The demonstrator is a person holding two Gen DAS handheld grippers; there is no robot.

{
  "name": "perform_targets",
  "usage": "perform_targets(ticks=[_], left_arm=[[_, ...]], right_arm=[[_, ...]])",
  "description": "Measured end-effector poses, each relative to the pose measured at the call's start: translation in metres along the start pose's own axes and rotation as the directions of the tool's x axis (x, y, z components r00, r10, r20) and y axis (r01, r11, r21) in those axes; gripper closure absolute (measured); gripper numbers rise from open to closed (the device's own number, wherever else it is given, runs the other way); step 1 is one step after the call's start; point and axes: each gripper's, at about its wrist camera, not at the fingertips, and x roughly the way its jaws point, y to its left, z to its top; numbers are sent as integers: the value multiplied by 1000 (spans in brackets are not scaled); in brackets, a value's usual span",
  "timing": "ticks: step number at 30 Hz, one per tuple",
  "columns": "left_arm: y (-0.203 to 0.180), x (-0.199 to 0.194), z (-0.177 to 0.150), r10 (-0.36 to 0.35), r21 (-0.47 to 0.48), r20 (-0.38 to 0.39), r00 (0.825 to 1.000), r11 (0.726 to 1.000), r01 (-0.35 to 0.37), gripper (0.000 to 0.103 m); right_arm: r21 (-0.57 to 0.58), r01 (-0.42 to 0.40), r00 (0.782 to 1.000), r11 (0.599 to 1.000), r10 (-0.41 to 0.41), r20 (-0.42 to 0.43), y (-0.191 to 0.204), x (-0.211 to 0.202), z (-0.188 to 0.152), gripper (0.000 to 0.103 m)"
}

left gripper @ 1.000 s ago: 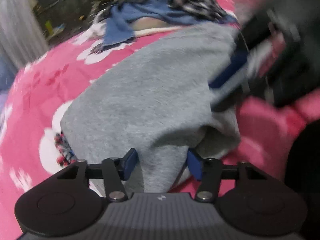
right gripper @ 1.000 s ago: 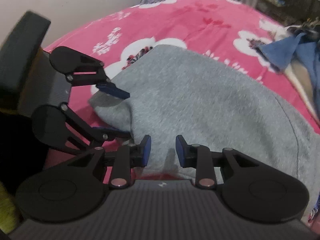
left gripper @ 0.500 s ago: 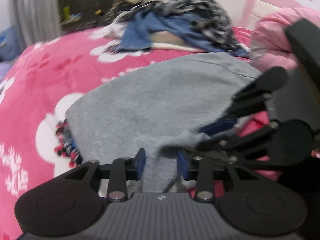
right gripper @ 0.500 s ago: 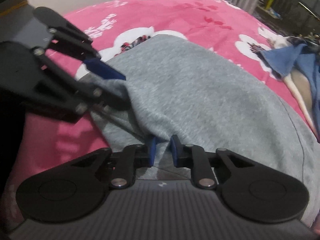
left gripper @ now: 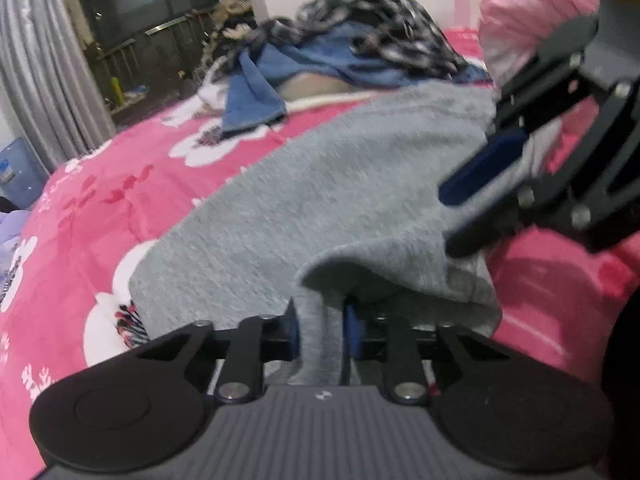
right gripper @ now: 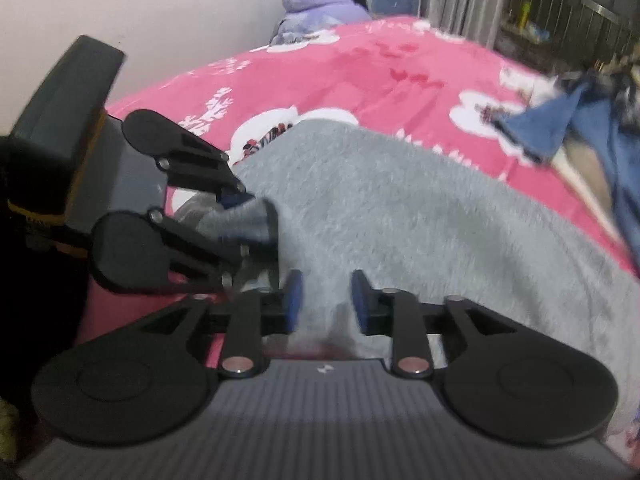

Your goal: Fold clothes

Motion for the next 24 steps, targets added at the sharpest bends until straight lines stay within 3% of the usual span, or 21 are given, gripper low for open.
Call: perform_targets(ticks=[4, 10, 13, 15, 16, 17, 20, 23, 24], left_arm=[[3, -9, 1, 21, -7, 58, 998, 1000, -20, 92], [-1, -17, 2, 47, 21, 107, 993, 999, -50, 93], [-1, -20, 1, 47, 30, 133, 990, 998, -51, 94], [-2, -22, 1, 44, 47, 137, 990, 998, -51, 94], [-3, -23, 0, 43, 57, 137, 990, 997, -52, 94], [-3, -23, 0, 36, 62, 131, 991, 997, -44, 94], [0, -22, 1, 0, 73, 99, 995, 997, -7, 89], [0, -20, 1, -20, 92, 62, 998, 996, 14, 74], [-1, -20, 1, -12, 101, 63, 998, 995, 6, 64]], right_arm=[[-56, -19, 999, 998, 17, -28, -5, 11, 2, 67], [-25, -170, 985, 985, 170, -23, -25, 18, 15, 63], [-89, -197, 978, 976, 190, -81, -21, 28, 16, 63], [-165, -154, 985, 974, 138, -101, -12, 36, 14, 69], [-189, -116, 990, 975, 98, -99, -8, 38, 13, 87], [-198, -66, 996, 978, 53, -71, -7, 38, 13, 91], [-155, 49, 999, 987, -46, 18, -4, 33, 9, 93], [-199, 132, 991, 971, -131, 18, 12, 42, -1, 93], [-232, 165, 986, 959, -163, 25, 19, 43, -4, 93]])
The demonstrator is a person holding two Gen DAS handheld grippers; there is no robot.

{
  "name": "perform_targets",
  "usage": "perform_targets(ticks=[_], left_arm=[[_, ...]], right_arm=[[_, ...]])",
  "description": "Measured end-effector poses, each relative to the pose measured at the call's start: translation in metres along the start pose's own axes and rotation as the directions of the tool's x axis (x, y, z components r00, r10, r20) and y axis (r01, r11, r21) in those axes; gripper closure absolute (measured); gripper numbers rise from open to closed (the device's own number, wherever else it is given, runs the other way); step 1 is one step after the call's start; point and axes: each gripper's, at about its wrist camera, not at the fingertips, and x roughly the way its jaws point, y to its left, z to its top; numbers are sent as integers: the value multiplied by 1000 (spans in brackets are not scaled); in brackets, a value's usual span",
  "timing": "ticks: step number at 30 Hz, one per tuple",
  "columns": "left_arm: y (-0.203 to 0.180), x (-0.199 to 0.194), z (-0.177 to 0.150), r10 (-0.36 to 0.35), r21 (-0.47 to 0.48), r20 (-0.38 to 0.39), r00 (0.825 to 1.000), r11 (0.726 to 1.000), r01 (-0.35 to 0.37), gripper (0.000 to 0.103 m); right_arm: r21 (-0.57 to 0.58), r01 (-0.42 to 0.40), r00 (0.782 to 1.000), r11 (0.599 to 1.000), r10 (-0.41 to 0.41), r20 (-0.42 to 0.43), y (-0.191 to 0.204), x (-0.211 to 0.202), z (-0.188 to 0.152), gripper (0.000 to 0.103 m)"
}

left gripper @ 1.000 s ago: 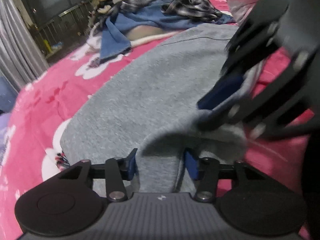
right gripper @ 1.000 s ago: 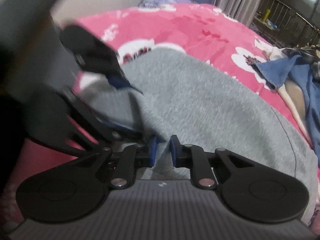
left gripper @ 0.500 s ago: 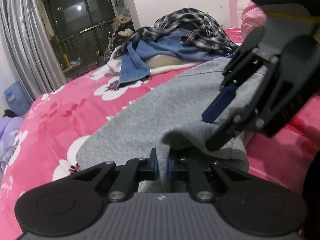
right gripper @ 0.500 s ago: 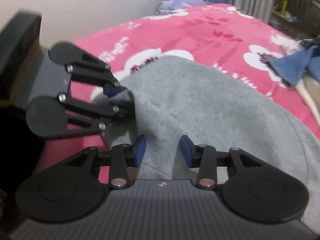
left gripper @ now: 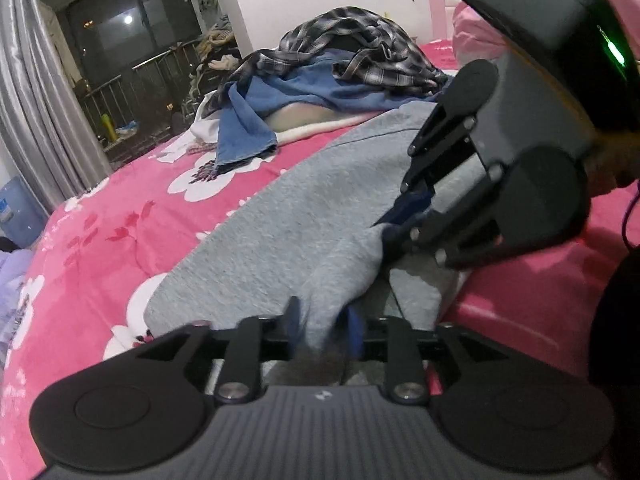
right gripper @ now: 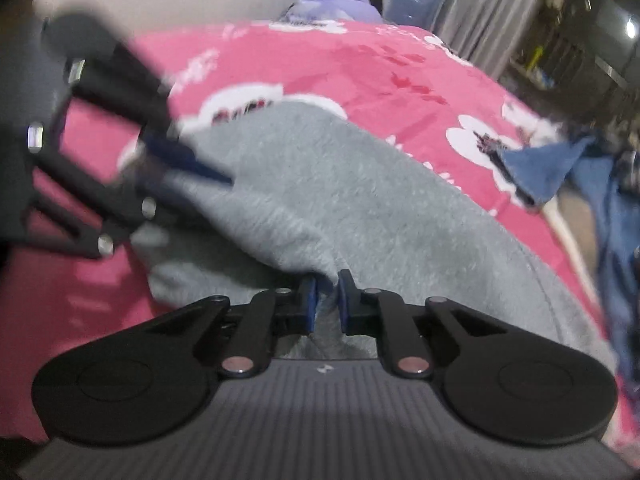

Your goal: Fold clothes

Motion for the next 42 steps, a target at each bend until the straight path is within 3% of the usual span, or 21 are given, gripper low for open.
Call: perform_targets(ticks=[2, 4, 6, 8, 11, 13, 19, 22, 24, 27, 29, 31, 32, 35, 37, 42], left_arm=[[-4, 0, 1, 17, 28, 11, 1000, 999, -17, 57], [-7, 5, 1, 50, 40, -3, 999, 998, -50, 59], [-8, 17, -1, 99, 48, -60, 993, 994, -97, 77], [-5, 25, -3, 94, 22, -102, 990, 996, -92, 81], [0, 22, -4, 92, -11, -87, 992, 996, -93, 86], [2, 20, -5, 94, -19, -86, 992, 995, -96, 86], [-3, 16, -3, 115, 7, -62, 991, 993, -114, 89], [1, 17, -4, 112, -16, -74, 991, 993, -113, 91], [3, 15, -4, 108, -31, -70, 992, 993, -110, 91], [5, 15, -5, 107, -42, -68, 992, 993, -110, 92], [5, 14, -5, 108, -44, -65, 992, 993, -111, 92], [6, 13, -5, 111, -49, -61, 992, 992, -114, 92], [6, 13, -5, 113, -52, -58, 992, 992, -116, 93], [7, 11, -5, 118, -61, -44, 992, 991, -121, 93], [6, 9, -5, 121, -52, -34, 992, 991, -123, 94], [2, 5, -4, 126, -15, -18, 992, 992, -126, 94]], right_arm=[[-40, 69, 998, 997, -69, 3, 10, 0, -1, 93], [-57, 139, 990, 989, -139, 8, 16, -2, 0, 93], [-62, 196, 980, 979, -197, -14, 21, 1, -1, 93], [-49, 221, 973, 974, -224, -59, 22, 7, -4, 89], [-44, 262, 962, 964, -265, -62, 22, 4, -6, 70], [-51, 276, 960, 960, -278, -39, 20, -7, -7, 41], [-112, 267, 963, 957, -262, 62, 17, -52, -11, 37], [-170, 300, 953, 939, -286, 105, 22, -67, -9, 37], [-175, 271, 960, 947, -252, 124, 20, -73, -8, 37], [-237, 134, 986, 962, -104, 134, 24, -79, -7, 42], [-317, 79, 992, 945, -43, 119, 35, -79, -8, 51], [-373, 13, 998, 928, 12, 66, 42, -73, -9, 77], [-371, -28, 999, 928, 41, 26, 43, -69, -8, 80], [-332, -102, 994, 938, 88, -59, 43, -57, -10, 88], [-289, -106, 994, 951, 90, -67, 39, -48, -9, 96], [-128, -93, 996, 987, 93, -7, 24, -40, 0, 101]])
